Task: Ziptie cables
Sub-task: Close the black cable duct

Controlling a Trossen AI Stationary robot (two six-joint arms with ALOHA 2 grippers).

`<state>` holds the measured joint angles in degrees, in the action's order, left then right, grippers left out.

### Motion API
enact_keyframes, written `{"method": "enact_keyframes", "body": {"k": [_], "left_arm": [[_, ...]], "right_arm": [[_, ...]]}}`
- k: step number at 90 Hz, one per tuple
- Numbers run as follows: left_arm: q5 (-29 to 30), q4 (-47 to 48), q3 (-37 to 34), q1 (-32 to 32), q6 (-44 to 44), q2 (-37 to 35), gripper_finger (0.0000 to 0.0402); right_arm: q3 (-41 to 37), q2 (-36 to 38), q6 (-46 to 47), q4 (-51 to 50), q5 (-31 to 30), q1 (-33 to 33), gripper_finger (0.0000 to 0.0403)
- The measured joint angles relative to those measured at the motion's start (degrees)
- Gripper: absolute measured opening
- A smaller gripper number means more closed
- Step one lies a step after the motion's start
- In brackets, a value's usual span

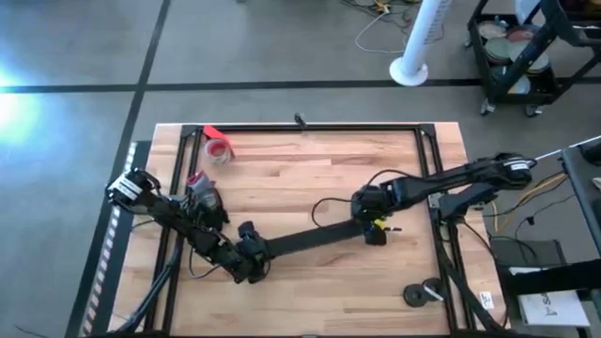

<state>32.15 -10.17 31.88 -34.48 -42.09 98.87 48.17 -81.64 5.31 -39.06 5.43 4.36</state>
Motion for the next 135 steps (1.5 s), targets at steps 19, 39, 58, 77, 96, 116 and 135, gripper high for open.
{"method": "enact_keyframes", "body": {"k": [19,39,58,77,96,116,135], "left_arm": [[-0.1,0.0,0.0,0.0,-0.3,0.0,0.0224],[-0.1,0.0,0.0,0.1,-0.5,0.0,0.0223],[-0.1,-0.1,0.0,0.1,-0.7,0.0,0.0220],[-0.2,-0.2,0.0,0.1,-0.6,0.0,0.0223],[-0.2,-0.2,0.0,0.1,-1.1,0.0,0.0218],[-0.2,-0.3,0.0,0.1,-1.2,0.0,0.0219],[-0.2,-0.3,0.0,0.1,-1.3,0.1,0.0222]], "right_arm": [[-0.1,-2.8,-1.7,-1.6,0.5,-0.2,0.0332],[-0.1,-2.1,-2.1,-3.3,-0.2,-0.4,0.0296],[-0.1,-1.6,-2.2,-5.8,-2.4,-0.4,0.0260],[0.0,-1.3,-2.6,-7.3,-2.0,-0.4,0.0236],[0.1,-1.3,-1.9,-7.9,-2.4,-0.4,0.0254],[0.1,-1.3,-2.2,-9.1,-2.4,-0.4,0.0242],[-0.2,-1.3,-2.1,-9.1,-2.4,-0.4,0.0245]]}}
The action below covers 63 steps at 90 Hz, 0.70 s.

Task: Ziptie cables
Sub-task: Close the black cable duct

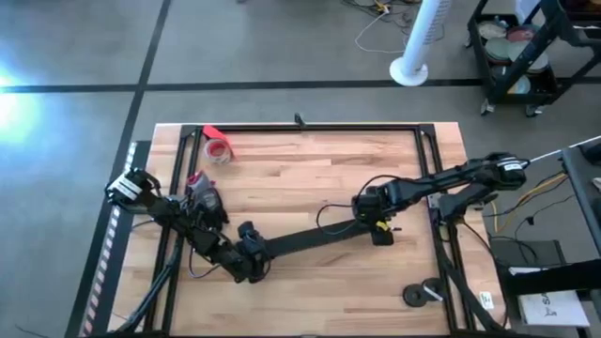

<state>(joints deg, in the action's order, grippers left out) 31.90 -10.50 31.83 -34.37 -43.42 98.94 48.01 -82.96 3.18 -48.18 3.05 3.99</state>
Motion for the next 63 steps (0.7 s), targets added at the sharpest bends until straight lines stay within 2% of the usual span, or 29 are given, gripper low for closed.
{"method": "enact_keyframes", "body": {"k": [13,37,63], "left_arm": [[0.0,0.0,0.0,0.0,-0.2,0.0,0.0218],[0.0,-0.2,0.0,0.0,-0.3,0.0,0.0222],[0.0,-0.3,0.0,0.0,-0.4,0.0,0.0222]], "right_arm": [[-0.3,0.0,0.7,-0.2,-0.1,0.0,0.0253],[-0.4,0.0,0.2,-0.9,0.0,0.0,0.0241],[0.0,0.0,0.9,-2.0,-0.1,-0.1,0.0271]]}}
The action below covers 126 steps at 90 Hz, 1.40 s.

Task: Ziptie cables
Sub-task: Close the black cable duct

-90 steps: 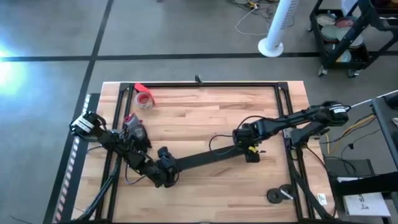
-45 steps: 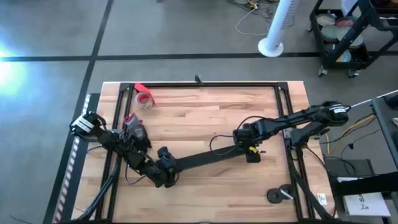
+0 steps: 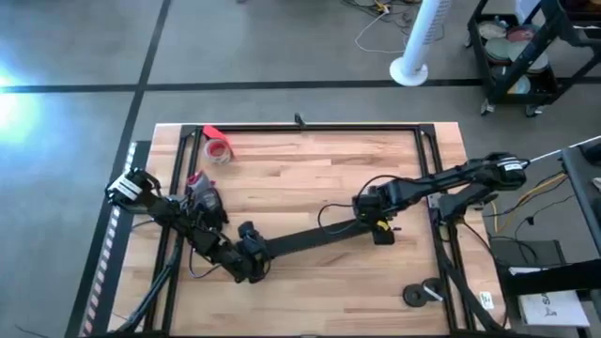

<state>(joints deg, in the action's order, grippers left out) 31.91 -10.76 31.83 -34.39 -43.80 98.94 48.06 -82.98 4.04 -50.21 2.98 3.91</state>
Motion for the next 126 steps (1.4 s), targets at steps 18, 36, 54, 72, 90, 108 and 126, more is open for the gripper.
{"method": "enact_keyframes", "body": {"k": [18,36,54,72,90,108,126], "left_arm": [[0.0,0.1,0.0,0.0,-0.2,0.0,0.0218],[0.1,0.1,0.0,0.2,-0.1,0.0,0.0221],[0.1,0.1,0.0,0.5,0.0,0.0,0.0221],[0.1,0.1,0.0,0.5,0.0,0.0,0.0218],[0.1,0.1,0.0,0.5,0.0,0.0,0.0223],[0.0,0.1,0.0,0.5,0.1,0.0,0.0218],[-0.4,0.0,0.0,0.5,0.1,0.0,0.0221]], "right_arm": [[0.2,0.0,-0.7,0.1,-0.2,0.0,0.0284],[0.3,0.0,-1.4,1.3,-0.2,0.0,0.0290],[1.0,0.0,-2.2,2.3,-0.2,0.1,0.0282],[2.3,0.0,-3.7,2.5,-0.2,0.1,0.0267],[1.4,-0.4,-4.9,2.6,-0.2,0.1,0.0256],[1.4,-0.2,-4.9,2.5,-0.2,0.1,0.0244],[1.5,-0.1,-5.4,0.7,-1.0,0.1,0.0225]]}}
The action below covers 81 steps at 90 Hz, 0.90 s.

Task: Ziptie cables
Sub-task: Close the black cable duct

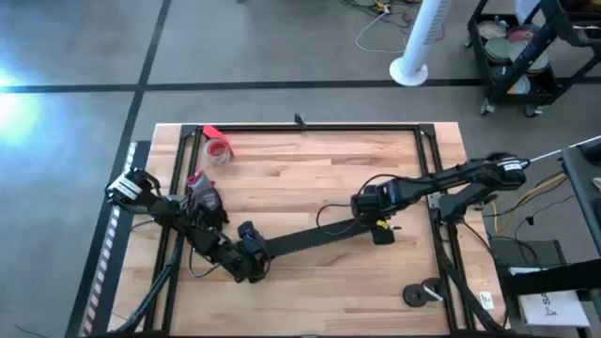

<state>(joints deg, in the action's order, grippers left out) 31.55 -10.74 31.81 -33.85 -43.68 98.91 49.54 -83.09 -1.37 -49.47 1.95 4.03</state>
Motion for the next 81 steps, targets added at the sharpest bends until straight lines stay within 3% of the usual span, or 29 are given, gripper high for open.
{"method": "enact_keyframes", "body": {"k": [81], "left_arm": [[-0.6,-0.4,0.0,0.1,-0.3,0.0,0.0221]], "right_arm": [[-0.1,0.0,0.6,-2.2,-0.6,-0.1,0.0242]]}}
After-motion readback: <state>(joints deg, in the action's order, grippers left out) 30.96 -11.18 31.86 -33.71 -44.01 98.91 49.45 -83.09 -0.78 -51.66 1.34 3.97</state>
